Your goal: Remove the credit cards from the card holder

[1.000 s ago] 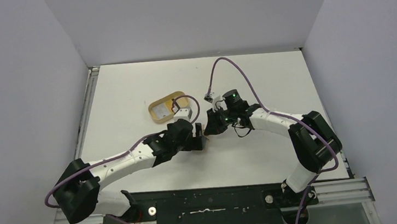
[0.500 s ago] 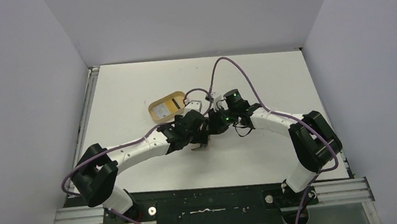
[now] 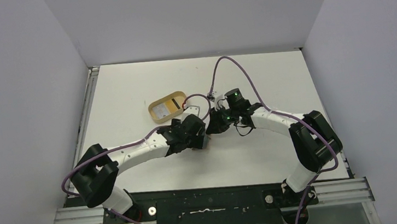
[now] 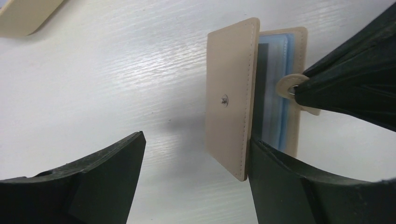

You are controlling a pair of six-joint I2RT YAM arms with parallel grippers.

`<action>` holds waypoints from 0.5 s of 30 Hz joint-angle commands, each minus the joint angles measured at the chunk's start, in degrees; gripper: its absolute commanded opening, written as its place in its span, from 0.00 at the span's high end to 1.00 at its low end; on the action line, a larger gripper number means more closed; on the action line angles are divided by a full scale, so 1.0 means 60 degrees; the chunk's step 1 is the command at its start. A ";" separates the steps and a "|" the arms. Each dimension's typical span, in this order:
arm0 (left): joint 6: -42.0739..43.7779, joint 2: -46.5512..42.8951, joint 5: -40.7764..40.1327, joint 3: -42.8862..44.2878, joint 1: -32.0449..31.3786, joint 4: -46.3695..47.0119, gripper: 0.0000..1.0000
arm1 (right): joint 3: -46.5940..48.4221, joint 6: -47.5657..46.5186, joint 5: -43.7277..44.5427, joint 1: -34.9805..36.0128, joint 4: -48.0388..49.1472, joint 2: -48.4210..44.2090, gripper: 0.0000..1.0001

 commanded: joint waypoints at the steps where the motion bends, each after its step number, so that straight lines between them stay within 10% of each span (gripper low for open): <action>1: 0.0183 -0.0008 -0.0977 0.0342 0.0122 -0.0448 0.26 | 0.0013 -0.0086 -0.0253 -0.0063 0.0352 -0.0069 1.00; 12: 0.0113 0.0130 0.3656 -0.0957 0.1825 0.2546 0.59 | -0.0034 -0.0133 -0.0303 -0.0122 0.0294 -0.0076 1.00; 15: 0.0408 0.0242 0.4624 -0.0841 0.1900 0.2651 0.91 | -0.0050 -0.0155 -0.0319 -0.0153 0.0243 -0.0091 1.00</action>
